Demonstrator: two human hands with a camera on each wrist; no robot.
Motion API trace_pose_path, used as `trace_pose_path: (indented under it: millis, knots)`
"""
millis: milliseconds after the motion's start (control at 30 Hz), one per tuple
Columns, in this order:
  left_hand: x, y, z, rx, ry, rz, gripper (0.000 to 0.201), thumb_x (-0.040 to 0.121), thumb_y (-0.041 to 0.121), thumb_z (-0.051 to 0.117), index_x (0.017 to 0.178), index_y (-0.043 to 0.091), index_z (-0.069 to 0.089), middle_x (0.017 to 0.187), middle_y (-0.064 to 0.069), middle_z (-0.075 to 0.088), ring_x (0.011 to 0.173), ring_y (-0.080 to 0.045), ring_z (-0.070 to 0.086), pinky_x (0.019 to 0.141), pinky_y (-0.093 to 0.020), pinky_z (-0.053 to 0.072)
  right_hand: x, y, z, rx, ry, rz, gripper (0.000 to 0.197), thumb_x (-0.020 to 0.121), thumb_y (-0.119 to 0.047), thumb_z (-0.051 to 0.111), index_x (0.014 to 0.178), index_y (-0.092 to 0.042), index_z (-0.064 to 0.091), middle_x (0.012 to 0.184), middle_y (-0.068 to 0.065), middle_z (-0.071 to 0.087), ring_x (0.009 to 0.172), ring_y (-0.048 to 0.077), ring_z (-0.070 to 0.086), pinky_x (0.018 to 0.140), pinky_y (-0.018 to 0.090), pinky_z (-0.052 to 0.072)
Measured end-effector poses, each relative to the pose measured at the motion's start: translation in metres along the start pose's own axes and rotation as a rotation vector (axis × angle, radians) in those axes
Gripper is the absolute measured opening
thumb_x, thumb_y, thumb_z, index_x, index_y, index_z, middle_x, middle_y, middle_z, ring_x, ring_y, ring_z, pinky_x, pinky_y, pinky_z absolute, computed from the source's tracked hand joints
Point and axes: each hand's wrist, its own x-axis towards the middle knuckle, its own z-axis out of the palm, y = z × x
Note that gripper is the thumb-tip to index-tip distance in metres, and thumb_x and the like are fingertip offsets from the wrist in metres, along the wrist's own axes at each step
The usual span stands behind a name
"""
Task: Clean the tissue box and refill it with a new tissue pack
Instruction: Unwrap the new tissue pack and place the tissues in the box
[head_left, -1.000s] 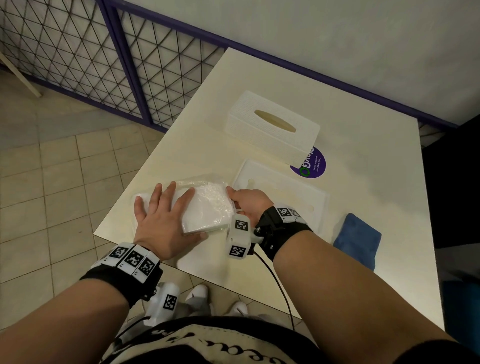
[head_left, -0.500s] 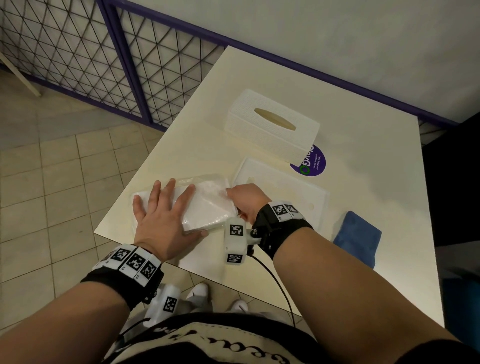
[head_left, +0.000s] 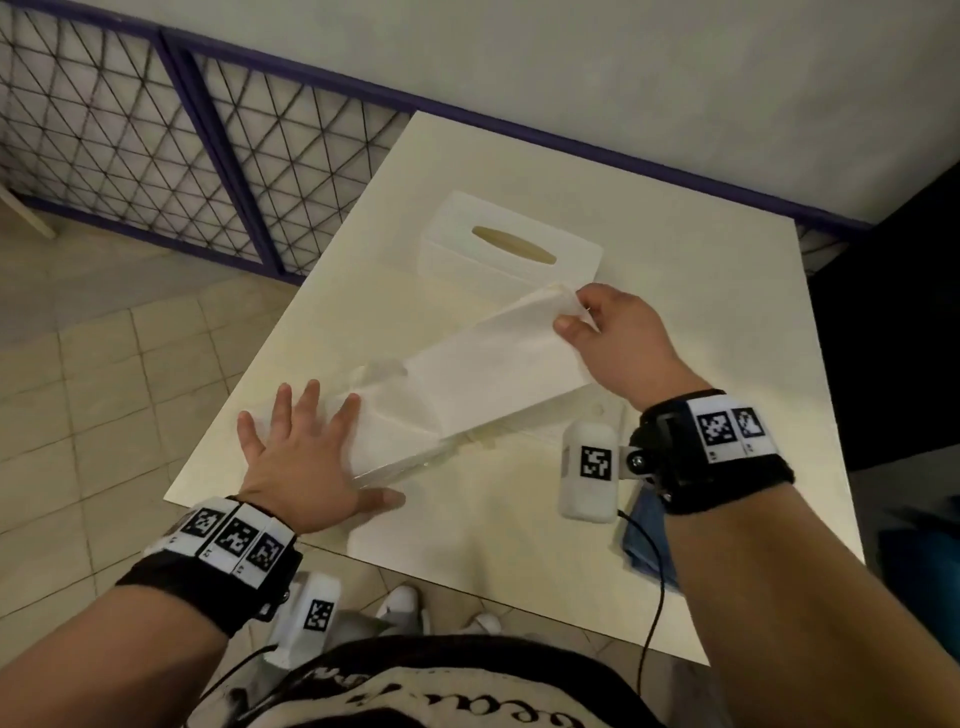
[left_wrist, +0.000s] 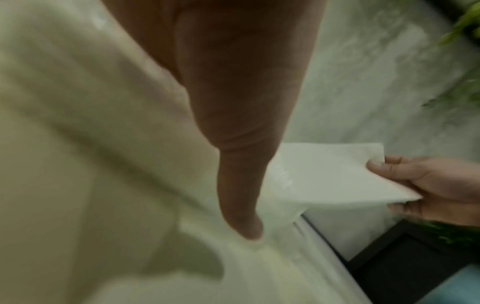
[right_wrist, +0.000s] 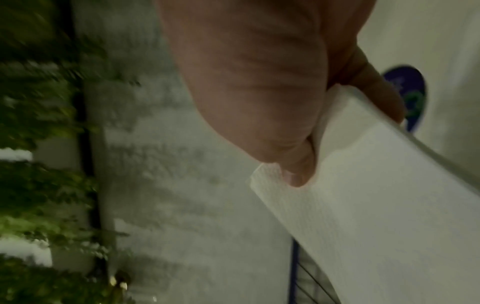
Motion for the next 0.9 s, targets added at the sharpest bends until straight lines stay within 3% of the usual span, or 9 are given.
trace_pose_path:
  millis: [133,233,300,367,433,567,667,767,900]
  knots:
    - [0.016,0.039,-0.047,-0.555,0.197,0.249,0.126,0.052,0.085,0.055,0.151,0.031,-0.001,0.160,0.002,-0.001,0.147,-0.017,0.000,0.118,-0.046,0.007,-0.019,0.024,-0.042,0.276,0.144,0.002,0.008,0.091,-0.022,0.061,0.099,-0.019,0.063,0.089,0.003,0.070,0.080,0.018,0.064,0.077,0.031,0.050]
    - [0.036,0.075,-0.070,-1.348,-0.082,0.352,0.125,0.057,0.041,0.085,0.150,0.034,0.003,0.154,0.001,0.028,0.139,-0.016,0.033,0.113,-0.040,0.031,-0.030,0.031,-0.051,0.525,0.183,0.030,0.010,0.091,-0.013,0.061,0.095,-0.022,0.062,0.085,-0.006,0.070,0.076,0.003,0.066,0.076,0.020,0.054]
    - [0.051,0.091,-0.075,-1.563,-0.227,0.346,0.104,0.061,0.010,0.080,0.148,0.021,0.024,0.138,-0.006,0.052,0.125,-0.022,0.052,0.100,-0.039,0.046,-0.030,0.038,-0.044,0.605,0.214,0.061,0.011,0.091,-0.010,0.061,0.096,-0.020,0.062,0.087,-0.002,0.071,0.077,0.006,0.066,0.077,0.020,0.054]
    - [0.065,0.105,-0.077,-1.505,-0.185,0.331,0.079,0.058,0.008,0.078,0.132,0.008,0.050,0.121,-0.011,0.066,0.113,-0.030,0.062,0.093,-0.042,0.052,-0.027,0.050,-0.031,0.651,0.242,0.108,0.007,0.091,-0.011,0.061,0.093,-0.018,0.063,0.091,0.009,0.072,0.082,0.012,0.065,0.082,0.030,0.054]
    - [0.076,0.116,-0.074,-1.413,-0.072,0.293,0.061,0.052,0.016,0.080,0.112,0.013,0.065,0.108,-0.010,0.071,0.102,-0.029,0.067,0.089,-0.043,0.054,-0.026,0.064,-0.015,0.656,0.272,0.165,0.005,0.091,-0.015,0.061,0.096,-0.014,0.061,0.099,0.017,0.070,0.088,0.021,0.064,0.088,0.039,0.052]
    - [0.086,0.133,-0.054,-1.331,-0.003,0.258,0.032,0.066,-0.005,0.074,0.080,0.022,0.065,0.084,-0.004,0.065,0.084,-0.020,0.060,0.074,-0.027,0.050,-0.035,0.089,0.020,0.755,0.306,0.243,0.018,0.094,-0.008,0.055,0.107,-0.020,0.055,0.105,0.002,0.069,0.099,0.019,0.065,0.094,0.037,0.052]
    - [0.090,0.137,-0.035,-1.285,-0.002,0.184,0.038,0.070,-0.015,0.066,0.079,0.021,0.064,0.082,-0.005,0.062,0.080,-0.021,0.057,0.070,-0.028,0.048,-0.038,0.110,0.048,0.702,0.253,0.311,0.021,0.087,-0.027,0.057,0.105,-0.038,0.054,0.103,0.001,0.070,0.102,0.024,0.065,0.095,0.048,0.052]
    - [0.095,0.138,-0.020,-1.185,0.003,0.120,0.043,0.070,-0.014,0.063,0.081,0.028,0.060,0.081,-0.002,0.062,0.072,-0.020,0.058,0.062,-0.026,0.051,-0.037,0.114,0.061,0.570,0.153,0.428,0.050,0.087,-0.032,0.056,0.134,-0.028,0.041,0.107,0.006,0.067,0.100,0.029,0.064,0.092,0.047,0.053]
    - [0.097,0.133,-0.008,-1.057,-0.028,0.104,0.031,0.074,0.004,0.066,0.095,0.025,0.058,0.094,-0.004,0.067,0.094,-0.028,0.063,0.086,-0.042,0.054,-0.031,0.114,0.068,0.478,0.124,0.496,0.059,0.091,-0.023,0.059,0.144,-0.017,0.034,0.122,0.007,0.061,0.113,0.028,0.059,0.099,0.039,0.048]
